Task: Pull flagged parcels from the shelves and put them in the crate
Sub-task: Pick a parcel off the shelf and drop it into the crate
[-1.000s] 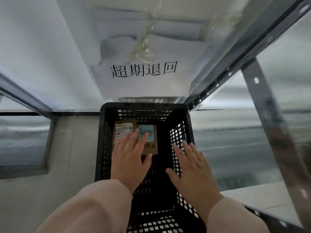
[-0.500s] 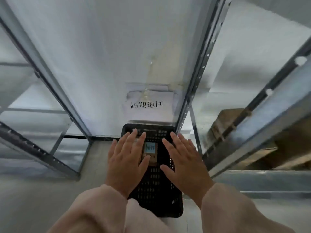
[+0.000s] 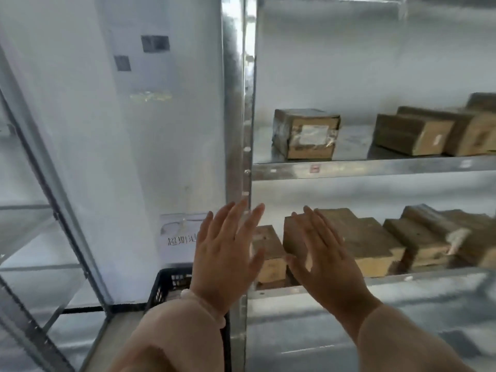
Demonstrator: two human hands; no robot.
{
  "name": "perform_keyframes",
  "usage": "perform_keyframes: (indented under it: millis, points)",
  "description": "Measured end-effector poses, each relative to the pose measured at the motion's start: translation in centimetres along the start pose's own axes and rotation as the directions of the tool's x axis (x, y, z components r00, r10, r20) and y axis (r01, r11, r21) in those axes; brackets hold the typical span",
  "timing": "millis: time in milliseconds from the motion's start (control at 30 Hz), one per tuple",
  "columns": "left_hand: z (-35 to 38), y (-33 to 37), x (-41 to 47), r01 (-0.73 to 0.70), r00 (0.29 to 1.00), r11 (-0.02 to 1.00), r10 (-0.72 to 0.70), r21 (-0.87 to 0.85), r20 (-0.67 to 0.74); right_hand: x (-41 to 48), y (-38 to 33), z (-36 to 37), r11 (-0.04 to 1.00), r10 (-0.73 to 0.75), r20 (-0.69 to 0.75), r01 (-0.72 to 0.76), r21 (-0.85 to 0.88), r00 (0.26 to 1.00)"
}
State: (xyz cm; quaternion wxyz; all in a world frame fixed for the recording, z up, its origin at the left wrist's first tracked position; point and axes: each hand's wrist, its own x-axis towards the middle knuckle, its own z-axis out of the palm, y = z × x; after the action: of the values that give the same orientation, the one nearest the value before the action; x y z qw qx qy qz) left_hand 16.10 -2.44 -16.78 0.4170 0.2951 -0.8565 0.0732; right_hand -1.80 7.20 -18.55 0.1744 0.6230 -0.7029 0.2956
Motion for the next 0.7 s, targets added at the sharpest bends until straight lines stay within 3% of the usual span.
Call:
perform_keyframes:
  millis: [200, 433, 700]
  points:
    - [0.5, 7.7, 8.1, -0.152, 0.988, 0.987, 0.152, -0.048, -0.009, 0.2, 5.8, -7.6, 0.98, 0.129, -0.121, -0.145, -0.135, 0.984]
    - [5.2, 13.5, 14.3, -0.16, 0.986, 0.948, 0.164, -0.276, -0.011, 2.5, 11.9, -12.8, 0.945, 0.224, -0.241, -0.271, -0.185, 0.944]
    - [12.5, 17.4, 22.0, -0.133, 0.989, 0.868, 0.144, -0.478, -0.014, 7.4, 20.4, -13.6, 0.889, 0.353, -0.286, -0.415, -0.195, 0.891]
